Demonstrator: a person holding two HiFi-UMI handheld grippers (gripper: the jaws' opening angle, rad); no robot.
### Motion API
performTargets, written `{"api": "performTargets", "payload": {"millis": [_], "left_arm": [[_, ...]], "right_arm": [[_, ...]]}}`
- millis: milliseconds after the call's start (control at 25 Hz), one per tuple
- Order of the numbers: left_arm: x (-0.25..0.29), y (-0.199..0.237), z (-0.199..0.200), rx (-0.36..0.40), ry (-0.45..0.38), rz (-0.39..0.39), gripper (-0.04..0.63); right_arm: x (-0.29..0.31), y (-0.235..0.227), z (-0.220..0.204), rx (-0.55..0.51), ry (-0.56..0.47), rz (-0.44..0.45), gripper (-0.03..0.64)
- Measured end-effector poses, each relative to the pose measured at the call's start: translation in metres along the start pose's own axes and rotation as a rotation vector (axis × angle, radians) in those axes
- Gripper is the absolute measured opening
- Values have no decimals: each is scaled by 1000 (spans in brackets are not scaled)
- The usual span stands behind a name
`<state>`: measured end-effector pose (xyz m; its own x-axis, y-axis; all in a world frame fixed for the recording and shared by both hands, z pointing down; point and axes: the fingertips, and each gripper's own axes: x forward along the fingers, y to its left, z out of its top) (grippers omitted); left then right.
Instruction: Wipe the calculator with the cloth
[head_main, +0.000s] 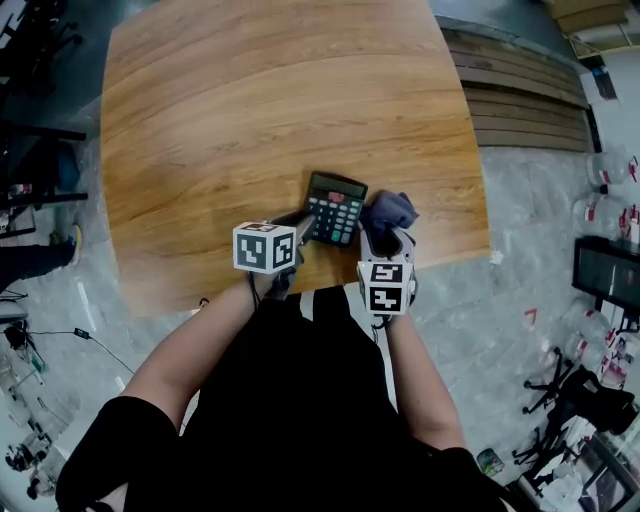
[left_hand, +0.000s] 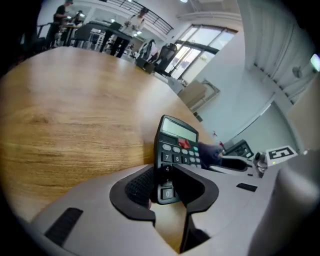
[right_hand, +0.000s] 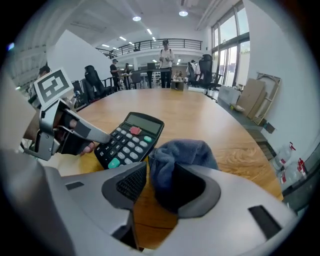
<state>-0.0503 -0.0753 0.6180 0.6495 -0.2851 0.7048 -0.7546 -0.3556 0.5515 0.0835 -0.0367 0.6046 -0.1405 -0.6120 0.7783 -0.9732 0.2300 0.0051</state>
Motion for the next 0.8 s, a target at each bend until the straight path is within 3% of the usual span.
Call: {"api": "performTargets", "payload": {"millis": [240,400,640,800], "left_arm": [[-17,0,7,95,24,67,114],[-43,-16,31,163,-35,72,112],[-113,-87,116,413,-359,73,9],[-157,-143,150,541,-564,37,8]], "right_arm": [[-31,-3,31,9,-45,0,140],[-62,-6,60,12,-121,-7,140],[-117,-3,145,12,-365,-22,137],[-162,4,201,12,-580,-34,32]]}}
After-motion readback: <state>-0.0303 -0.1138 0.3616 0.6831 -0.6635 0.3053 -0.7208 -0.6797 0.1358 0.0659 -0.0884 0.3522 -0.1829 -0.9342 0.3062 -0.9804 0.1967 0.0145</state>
